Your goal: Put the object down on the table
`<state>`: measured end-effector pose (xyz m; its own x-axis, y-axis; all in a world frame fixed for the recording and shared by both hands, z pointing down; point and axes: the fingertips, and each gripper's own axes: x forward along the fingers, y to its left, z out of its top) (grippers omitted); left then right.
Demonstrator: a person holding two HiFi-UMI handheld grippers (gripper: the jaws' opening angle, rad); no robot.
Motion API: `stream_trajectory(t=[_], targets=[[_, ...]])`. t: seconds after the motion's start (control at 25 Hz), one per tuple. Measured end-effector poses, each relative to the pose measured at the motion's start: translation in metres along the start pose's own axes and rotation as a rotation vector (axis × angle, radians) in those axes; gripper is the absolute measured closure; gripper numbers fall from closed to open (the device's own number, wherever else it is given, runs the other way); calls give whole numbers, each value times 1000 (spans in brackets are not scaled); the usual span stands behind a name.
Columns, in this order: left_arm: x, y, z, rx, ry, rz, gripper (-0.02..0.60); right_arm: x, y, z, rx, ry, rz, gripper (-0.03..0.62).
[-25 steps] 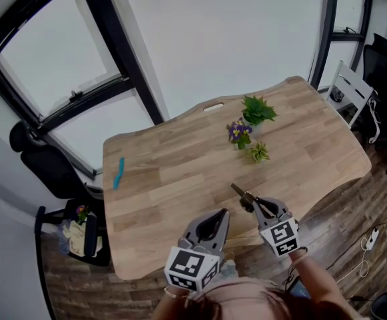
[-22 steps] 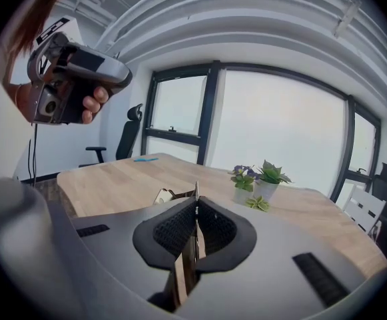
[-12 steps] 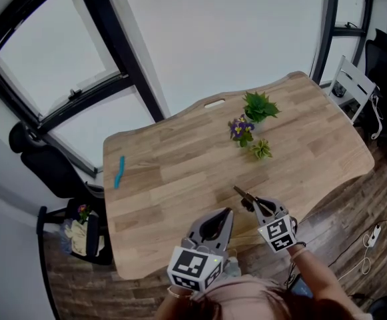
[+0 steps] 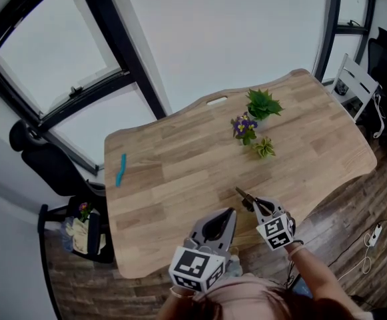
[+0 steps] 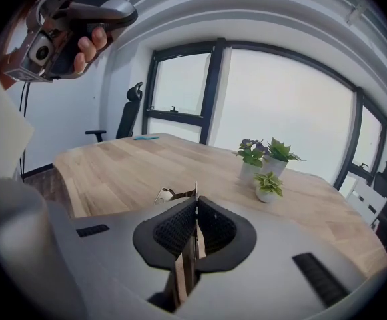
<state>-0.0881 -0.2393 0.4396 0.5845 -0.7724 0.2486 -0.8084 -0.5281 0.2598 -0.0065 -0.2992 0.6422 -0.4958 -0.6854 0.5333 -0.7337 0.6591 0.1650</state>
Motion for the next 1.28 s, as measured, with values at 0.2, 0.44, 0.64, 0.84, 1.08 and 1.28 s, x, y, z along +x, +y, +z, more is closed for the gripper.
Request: stream_trajectory(t=[0.2, 0.44, 0.64, 0.84, 1.08, 1.28], targets=[[-2, 3, -4, -9, 2, 2, 580, 6, 4, -7, -13, 10, -4, 586], [-4, 5, -6, -20, 4, 5, 580, 9, 8, -10, -36, 23, -1, 586], [-5, 7, -9, -28, 9, 10, 580, 12, 14, -13, -54, 29, 11, 586], [-4, 8, -9, -32, 11, 13, 578, 14, 16, -17, -43, 37, 14, 586], [-3, 9, -9, -38, 15, 12, 580, 17, 19, -19, -32, 42, 25, 586], [-3, 10, -11, -46, 19, 13, 580, 20, 23, -21, -24, 47, 38, 586]])
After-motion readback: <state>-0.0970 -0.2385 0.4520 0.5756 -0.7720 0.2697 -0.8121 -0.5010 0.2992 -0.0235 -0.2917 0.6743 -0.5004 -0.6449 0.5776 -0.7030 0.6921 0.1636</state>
